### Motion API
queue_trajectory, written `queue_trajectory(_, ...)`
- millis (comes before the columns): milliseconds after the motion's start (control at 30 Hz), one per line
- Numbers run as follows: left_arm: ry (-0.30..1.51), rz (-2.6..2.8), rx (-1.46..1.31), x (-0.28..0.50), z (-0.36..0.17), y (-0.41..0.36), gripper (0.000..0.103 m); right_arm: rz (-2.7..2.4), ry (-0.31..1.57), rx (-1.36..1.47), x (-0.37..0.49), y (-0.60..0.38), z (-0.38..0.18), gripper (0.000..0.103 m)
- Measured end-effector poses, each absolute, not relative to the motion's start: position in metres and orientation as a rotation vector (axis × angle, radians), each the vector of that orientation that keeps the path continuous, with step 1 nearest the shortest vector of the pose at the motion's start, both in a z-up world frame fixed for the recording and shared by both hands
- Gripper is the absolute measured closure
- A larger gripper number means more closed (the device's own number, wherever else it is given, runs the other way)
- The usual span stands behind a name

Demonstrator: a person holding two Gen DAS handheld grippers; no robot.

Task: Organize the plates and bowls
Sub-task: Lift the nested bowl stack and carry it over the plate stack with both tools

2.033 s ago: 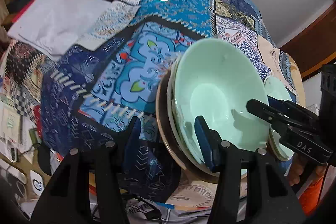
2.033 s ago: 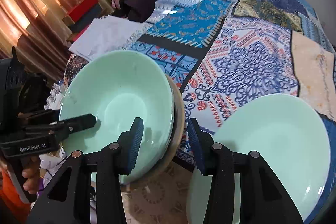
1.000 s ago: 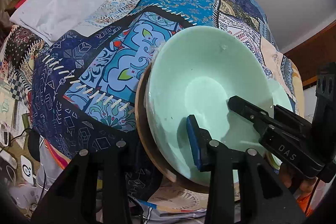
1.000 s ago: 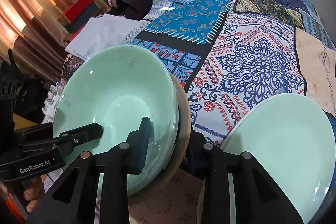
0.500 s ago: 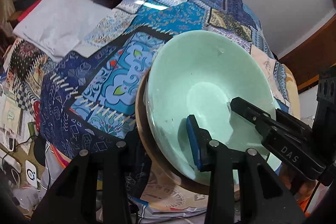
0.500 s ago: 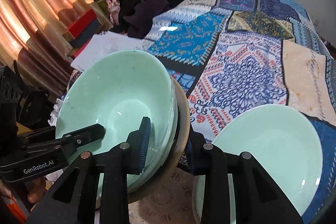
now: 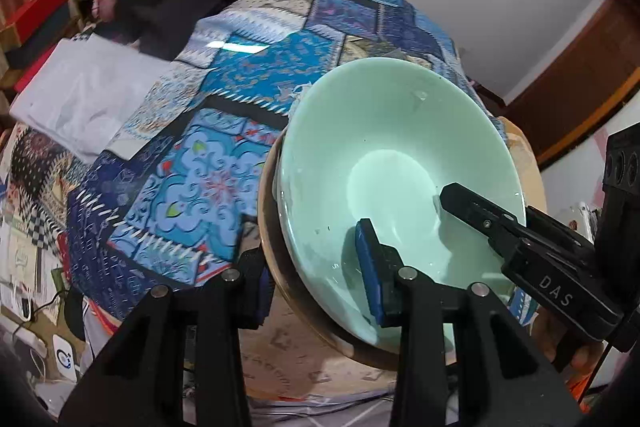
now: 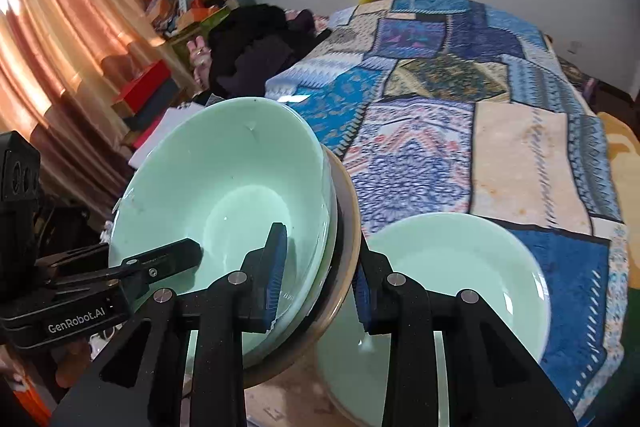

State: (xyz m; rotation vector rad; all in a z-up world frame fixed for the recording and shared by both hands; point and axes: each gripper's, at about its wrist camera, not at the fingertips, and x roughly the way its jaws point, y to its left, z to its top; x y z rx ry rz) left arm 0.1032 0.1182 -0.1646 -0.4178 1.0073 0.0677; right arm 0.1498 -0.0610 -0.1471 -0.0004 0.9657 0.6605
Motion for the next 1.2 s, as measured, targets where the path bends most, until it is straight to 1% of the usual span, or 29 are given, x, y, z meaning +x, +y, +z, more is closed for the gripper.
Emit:
queue_trajectory(300, 1.013, -0.02, -0.377, 0.115, -0.157, 0.078, 0.066, 0.583, 0.955, 0.033, 0.147, -0.101, -0.14, 0.075)
queue_trajectory(567, 1.035, -0.074, -0.337, 0.125, -0.158, 0.046, 0.066, 0.529, 0.966, 0.058, 0.145, -0.135, -0.145, 0.075)
queue_trajectory(933, 1.092, -0.123, -0.298, 0.142, -0.172, 0.01, 0.066, 0.482, 1.008, 0.095, 0.15, -0.164, -0.162, 0.075)
queue_trajectory(1200, 1.137, -0.138, -0.291, 0.152, -0.188, -0.002, 0.066, 0.465, 1.047, 0.112, 0.154, -0.173, -0.176, 0.075)
